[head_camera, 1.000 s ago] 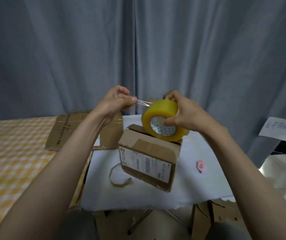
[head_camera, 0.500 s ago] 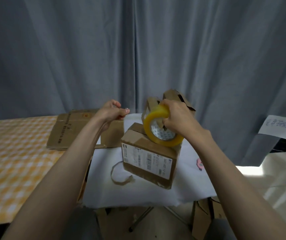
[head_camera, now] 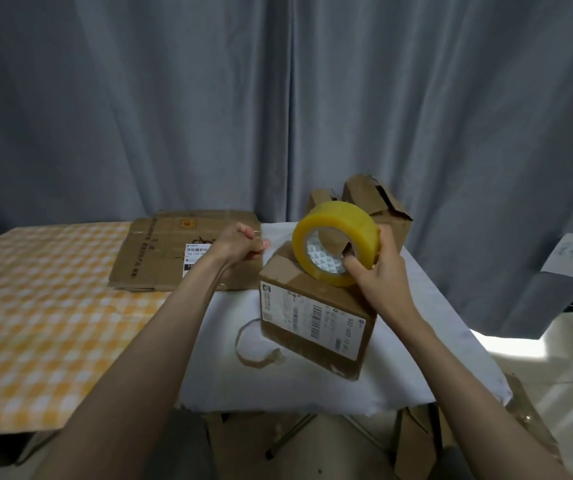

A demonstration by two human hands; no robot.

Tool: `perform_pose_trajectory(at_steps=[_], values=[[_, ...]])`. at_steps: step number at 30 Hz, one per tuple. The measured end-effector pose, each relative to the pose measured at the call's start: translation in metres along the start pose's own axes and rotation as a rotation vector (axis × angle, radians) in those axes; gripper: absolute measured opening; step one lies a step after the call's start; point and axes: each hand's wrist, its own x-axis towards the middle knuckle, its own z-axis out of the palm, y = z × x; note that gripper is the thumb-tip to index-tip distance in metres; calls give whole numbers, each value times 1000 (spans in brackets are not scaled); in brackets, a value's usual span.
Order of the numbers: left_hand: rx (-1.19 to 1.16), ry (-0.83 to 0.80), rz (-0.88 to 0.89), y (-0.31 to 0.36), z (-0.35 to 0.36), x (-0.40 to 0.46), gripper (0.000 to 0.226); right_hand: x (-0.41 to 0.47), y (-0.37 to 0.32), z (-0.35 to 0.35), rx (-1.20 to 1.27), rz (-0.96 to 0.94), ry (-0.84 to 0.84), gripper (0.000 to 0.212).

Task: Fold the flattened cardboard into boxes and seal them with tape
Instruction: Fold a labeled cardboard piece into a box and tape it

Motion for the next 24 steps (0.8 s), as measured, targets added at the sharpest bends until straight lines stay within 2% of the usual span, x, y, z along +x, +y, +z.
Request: perform_pose_trajectory(at_steps=[13,24], values=[[-73,2,-73,-17,15,4,23,-2,11,11,116,-85,91,36],[-373,-72,-270,-32,9,5,16,45,29,-2,194,-134,-122,35]])
